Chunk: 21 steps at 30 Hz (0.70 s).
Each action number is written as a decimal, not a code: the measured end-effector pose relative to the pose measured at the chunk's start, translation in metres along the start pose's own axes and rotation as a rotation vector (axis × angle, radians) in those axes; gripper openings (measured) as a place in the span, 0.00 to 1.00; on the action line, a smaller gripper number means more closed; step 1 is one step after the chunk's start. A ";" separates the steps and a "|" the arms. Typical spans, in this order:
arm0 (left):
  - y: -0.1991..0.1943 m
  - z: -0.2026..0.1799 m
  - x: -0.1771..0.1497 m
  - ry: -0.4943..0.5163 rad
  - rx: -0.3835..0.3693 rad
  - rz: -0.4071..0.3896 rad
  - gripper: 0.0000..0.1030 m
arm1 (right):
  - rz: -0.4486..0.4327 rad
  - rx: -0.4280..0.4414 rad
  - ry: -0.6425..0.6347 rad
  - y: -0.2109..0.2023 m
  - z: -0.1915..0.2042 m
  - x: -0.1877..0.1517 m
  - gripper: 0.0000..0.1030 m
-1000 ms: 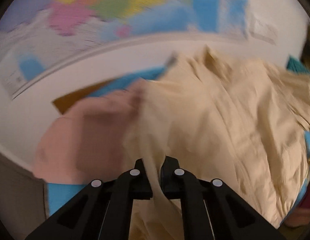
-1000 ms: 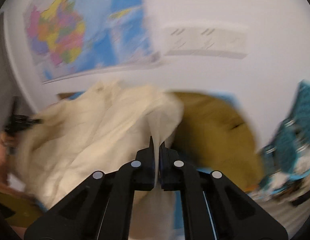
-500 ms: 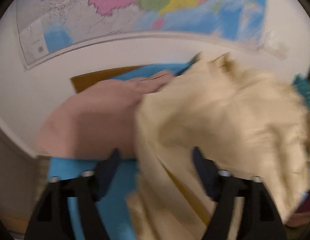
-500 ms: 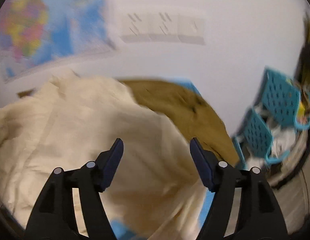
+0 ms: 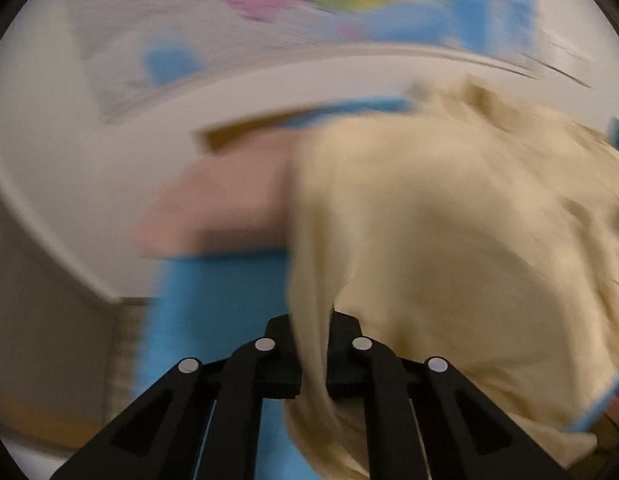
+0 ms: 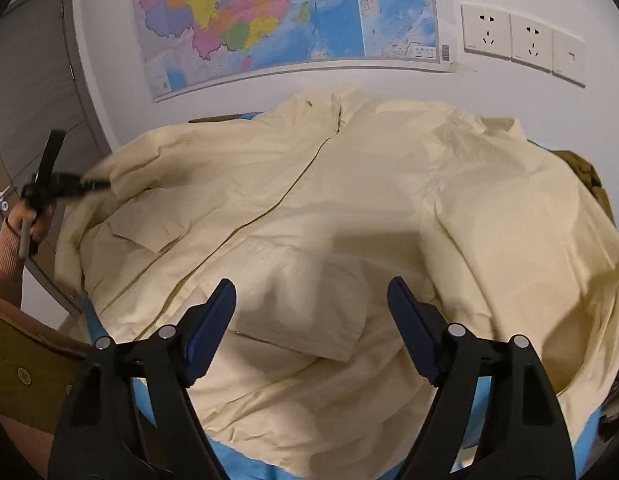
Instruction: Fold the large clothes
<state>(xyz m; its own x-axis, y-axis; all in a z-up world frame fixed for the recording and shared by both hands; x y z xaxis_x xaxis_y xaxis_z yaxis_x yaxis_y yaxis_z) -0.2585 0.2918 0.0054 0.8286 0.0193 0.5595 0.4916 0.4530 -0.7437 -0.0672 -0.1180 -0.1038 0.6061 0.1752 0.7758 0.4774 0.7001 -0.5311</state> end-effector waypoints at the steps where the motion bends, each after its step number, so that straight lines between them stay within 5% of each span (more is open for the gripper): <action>1: 0.002 0.010 0.002 -0.010 0.045 0.015 0.14 | -0.005 -0.003 0.011 -0.003 -0.004 -0.001 0.75; 3: 0.008 0.018 0.001 0.012 0.147 0.060 0.42 | -0.018 -0.019 0.042 -0.009 -0.014 -0.003 0.75; 6: 0.010 0.001 -0.004 0.111 0.294 0.063 0.62 | -0.044 -0.038 0.098 -0.022 -0.033 -0.013 0.75; 7: 0.009 -0.007 -0.007 0.122 0.255 0.042 0.62 | -0.049 -0.039 0.124 -0.030 -0.040 -0.020 0.75; 12: -0.044 -0.043 -0.028 0.092 -0.234 -0.260 0.67 | -0.019 -0.047 0.155 -0.050 -0.053 -0.056 0.78; 14: -0.069 -0.063 -0.036 0.125 -0.347 -0.360 0.70 | 0.002 -0.033 0.136 -0.055 -0.049 -0.074 0.80; 17: -0.086 -0.094 -0.050 0.224 -0.446 -0.415 0.76 | 0.021 -0.031 0.083 -0.050 -0.039 -0.092 0.86; 21: -0.081 -0.120 -0.062 0.335 -0.435 -0.371 0.79 | 0.043 -0.129 0.037 -0.020 -0.040 -0.101 0.83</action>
<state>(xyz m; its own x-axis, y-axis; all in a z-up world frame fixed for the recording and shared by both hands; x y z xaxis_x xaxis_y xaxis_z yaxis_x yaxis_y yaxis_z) -0.3174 0.1465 -0.0127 0.5870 -0.3790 0.7154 0.7658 -0.0267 -0.6425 -0.1125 -0.1769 -0.1853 0.6495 0.1762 0.7397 0.5267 0.5974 -0.6048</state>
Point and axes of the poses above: each gripper's, at about its wrist camera, not at the fingertips, and y roughly the way its jaws point, z to its left, x to its top, the point moved 4 cm from there along y, roughly the way its jaws point, and after that the axes turned 15 degrees about y, right-handed, at the moved point
